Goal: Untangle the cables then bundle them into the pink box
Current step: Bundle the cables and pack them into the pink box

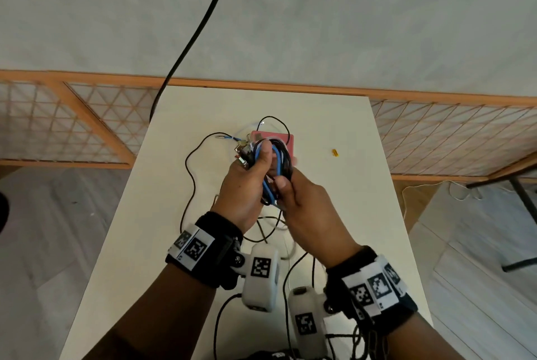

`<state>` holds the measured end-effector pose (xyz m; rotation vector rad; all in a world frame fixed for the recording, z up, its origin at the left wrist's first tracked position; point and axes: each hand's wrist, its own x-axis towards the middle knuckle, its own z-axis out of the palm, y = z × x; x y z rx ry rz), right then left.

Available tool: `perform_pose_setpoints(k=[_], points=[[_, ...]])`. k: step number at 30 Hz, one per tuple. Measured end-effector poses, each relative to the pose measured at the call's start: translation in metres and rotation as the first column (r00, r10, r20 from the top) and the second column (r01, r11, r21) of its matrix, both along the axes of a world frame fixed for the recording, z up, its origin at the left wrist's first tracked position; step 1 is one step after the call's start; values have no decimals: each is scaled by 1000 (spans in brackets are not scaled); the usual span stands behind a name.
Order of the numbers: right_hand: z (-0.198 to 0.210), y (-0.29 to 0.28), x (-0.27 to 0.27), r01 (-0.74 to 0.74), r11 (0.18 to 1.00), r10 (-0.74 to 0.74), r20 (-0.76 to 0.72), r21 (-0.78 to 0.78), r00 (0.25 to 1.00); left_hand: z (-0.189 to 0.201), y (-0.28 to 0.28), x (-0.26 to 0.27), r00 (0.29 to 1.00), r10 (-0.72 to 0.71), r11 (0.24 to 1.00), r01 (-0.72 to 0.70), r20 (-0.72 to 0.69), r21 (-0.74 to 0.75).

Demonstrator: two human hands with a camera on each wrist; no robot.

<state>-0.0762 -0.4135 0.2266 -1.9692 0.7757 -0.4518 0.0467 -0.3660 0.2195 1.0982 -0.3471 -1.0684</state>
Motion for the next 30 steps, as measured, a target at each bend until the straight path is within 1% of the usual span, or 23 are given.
perform_pose_setpoints(k=[3, 5, 7, 8, 9, 11, 12, 14, 16, 17, 19, 22, 26, 30], points=[[1, 7, 4, -10, 999, 9, -35, -40, 999, 2, 1, -1, 985, -172, 985, 170, -29, -42], [2, 8, 4, -35, 999, 34, -29, -34, 999, 5, 3, 0, 973, -227, 973, 225, -35, -58], [4, 6, 4, -64, 996, 65, 14, -61, 998, 3, 4, 3, 959, -282, 957, 284, 29, -65], [4, 6, 4, -70, 993, 72, 19, -93, 997, 2, 4, 4, 953, -295, 954, 298, 70, -41], [3, 5, 4, -75, 991, 76, 3, -108, 997, 2, 3, 4, 954, -283, 958, 286, 100, -15], [1, 3, 5, -67, 995, 63, -54, -74, 997, 2, 0, 2, 972, -199, 980, 198, 124, 16], [0, 2, 5, -57, 998, 55, -55, -27, 997, 3, -1, 0, 982, -141, 990, 140, 124, 19], [1, -1, 4, -49, 992, 51, -13, 118, 999, 6, -3, -1, 991, -45, 999, 43, 126, 23], [3, -3, 1, -66, 963, 61, 25, 263, 998, 7, -5, 0, 995, 28, 998, -33, 93, 49], [4, -3, 0, -84, 952, 77, 34, 295, 996, 9, -6, 1, 996, 70, 996, -73, 59, 47], [4, -3, -3, -130, 952, 131, 13, 276, 991, 12, -9, 8, 991, 134, 991, -134, 10, 23], [-1, -4, -6, -234, 934, 256, -49, 269, 965, 17, -12, 16, 987, 159, 987, -159, -30, -6], [-4, -4, -10, -354, 894, 389, -87, 275, 917, 21, -15, 32, 984, 172, 985, -172, 44, -1], [-1, -5, -15, -352, 850, 389, -16, 393, 921, 28, -12, 48, 973, 208, 978, -207, 101, -22]])
